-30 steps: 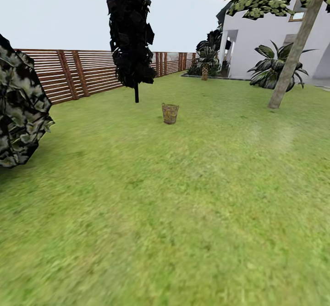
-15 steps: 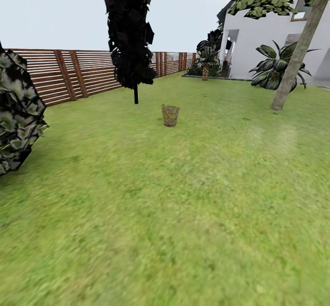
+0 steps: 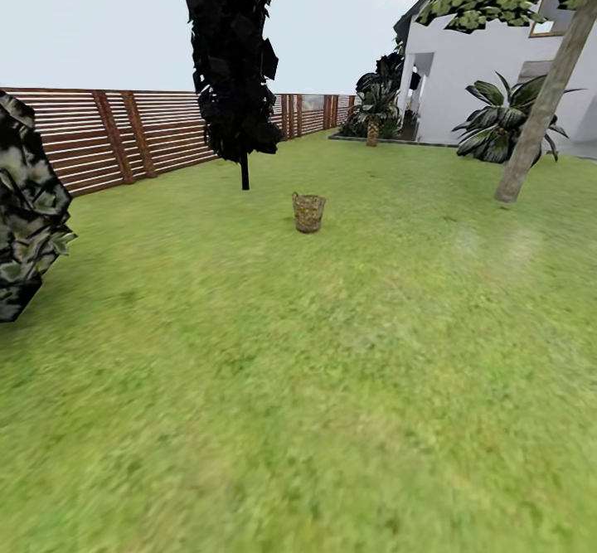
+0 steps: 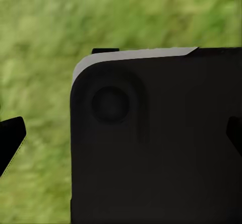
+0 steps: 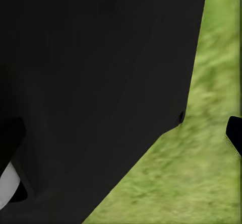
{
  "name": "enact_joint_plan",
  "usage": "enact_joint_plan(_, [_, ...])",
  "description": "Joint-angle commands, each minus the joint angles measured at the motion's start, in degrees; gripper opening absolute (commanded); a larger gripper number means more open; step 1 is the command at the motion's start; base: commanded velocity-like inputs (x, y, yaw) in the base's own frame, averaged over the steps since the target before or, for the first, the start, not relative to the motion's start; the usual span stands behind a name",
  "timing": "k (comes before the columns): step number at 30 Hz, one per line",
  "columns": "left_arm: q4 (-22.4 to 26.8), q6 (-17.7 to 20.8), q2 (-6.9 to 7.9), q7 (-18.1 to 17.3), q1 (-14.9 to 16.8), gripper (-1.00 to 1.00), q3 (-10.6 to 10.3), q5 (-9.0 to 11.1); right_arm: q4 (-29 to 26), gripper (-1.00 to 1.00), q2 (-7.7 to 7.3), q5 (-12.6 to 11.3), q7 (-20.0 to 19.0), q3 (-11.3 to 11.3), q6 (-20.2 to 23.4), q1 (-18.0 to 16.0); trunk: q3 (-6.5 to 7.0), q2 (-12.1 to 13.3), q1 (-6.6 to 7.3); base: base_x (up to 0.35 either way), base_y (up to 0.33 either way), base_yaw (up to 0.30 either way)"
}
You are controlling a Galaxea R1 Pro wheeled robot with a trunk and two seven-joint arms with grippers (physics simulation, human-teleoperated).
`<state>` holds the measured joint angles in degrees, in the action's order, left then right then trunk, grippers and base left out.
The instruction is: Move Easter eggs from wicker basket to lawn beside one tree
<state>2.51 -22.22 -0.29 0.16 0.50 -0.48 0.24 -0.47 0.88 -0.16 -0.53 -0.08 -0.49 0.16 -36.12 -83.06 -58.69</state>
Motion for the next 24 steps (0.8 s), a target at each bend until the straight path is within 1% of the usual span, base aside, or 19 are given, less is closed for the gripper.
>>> enact_joint_plan(1, [0.0, -0.2, 0.0, 0.0, 0.0, 1.0, 0.0, 0.0, -0.1, 1.0, 0.0, 0.0, -0.1, 0.0, -0.1, 0.0, -0.04, 0.0, -0.04, 0.341, 0.0, 0.0])
enact_joint_plan(24, [0.0, -0.2, 0.02, 0.0, 0.0, 1.0, -0.1, 0.0, 0.0, 1.0, -0.05, 0.0, -0.1, 0.0, -0.1, 0.0, -0.04, 0.0, -0.04, 0.341, 0.0, 0.0])
